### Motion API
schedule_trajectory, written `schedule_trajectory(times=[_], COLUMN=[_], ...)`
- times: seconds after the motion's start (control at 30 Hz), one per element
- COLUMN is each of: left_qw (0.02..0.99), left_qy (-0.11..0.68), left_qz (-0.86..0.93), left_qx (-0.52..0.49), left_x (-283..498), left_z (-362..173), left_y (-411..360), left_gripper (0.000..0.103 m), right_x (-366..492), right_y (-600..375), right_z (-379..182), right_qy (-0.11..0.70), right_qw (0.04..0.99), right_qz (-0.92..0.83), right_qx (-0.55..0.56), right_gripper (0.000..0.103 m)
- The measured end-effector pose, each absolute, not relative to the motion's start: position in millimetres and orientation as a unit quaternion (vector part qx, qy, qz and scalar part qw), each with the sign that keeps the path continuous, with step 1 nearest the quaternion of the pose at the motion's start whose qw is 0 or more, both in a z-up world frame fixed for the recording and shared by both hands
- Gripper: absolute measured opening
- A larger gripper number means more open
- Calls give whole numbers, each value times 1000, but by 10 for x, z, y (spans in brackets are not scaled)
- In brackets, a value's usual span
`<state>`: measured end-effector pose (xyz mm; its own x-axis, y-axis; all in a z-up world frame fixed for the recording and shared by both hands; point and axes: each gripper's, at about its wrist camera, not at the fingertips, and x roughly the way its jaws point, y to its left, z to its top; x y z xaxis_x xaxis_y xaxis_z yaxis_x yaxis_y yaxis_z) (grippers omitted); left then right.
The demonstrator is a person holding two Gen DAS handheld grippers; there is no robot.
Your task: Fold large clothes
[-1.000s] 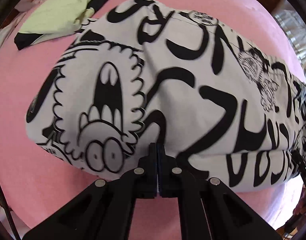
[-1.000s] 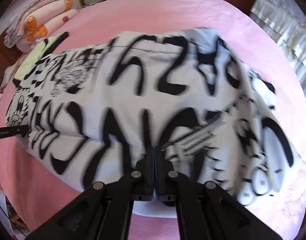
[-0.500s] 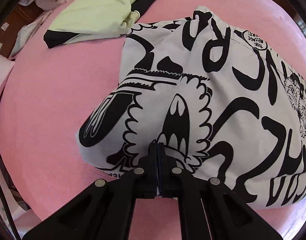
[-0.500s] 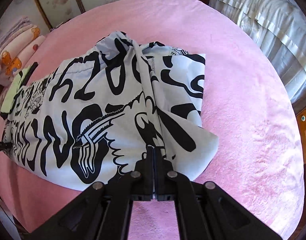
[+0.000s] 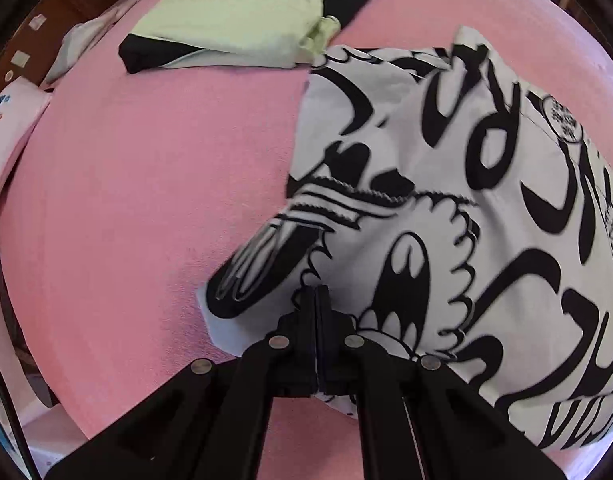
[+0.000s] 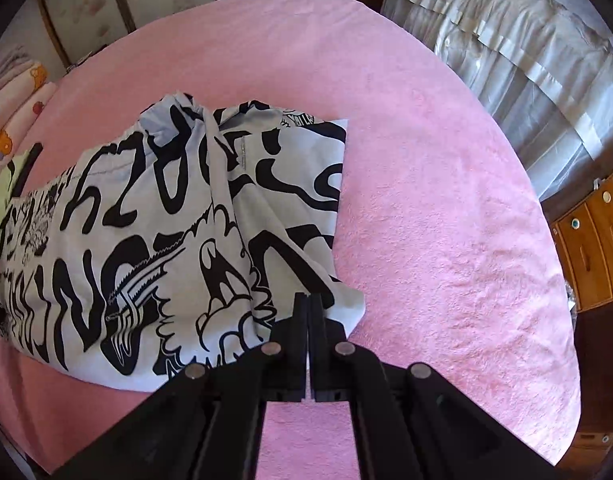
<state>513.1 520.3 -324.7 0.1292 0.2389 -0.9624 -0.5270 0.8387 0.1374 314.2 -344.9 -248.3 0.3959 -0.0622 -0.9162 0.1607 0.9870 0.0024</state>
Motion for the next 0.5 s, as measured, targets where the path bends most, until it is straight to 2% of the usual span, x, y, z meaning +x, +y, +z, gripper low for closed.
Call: schedule_trajectory(times=[0.1, 0.27, 0.5], left_qw=[746, 793, 825], left_qy=[597, 560, 552], left_qz=[286, 240, 108], left_qx=[-75, -25, -51], left_x=[5242, 5450, 5904], left_z=[-3106, -2762, -2622], left_y=[5228, 4967, 4329], left_gripper=[2, 19, 21], right_x=[3154, 3371, 3898], right_y=[-3372, -2831, -1778], right_z=[-2377, -2192, -2299], right_qy=[526, 484, 467], right_qw=[845, 871, 873], right_qz=[-79, -24, 105], right_qx=[60, 76, 99], right_gripper=[0, 0, 0])
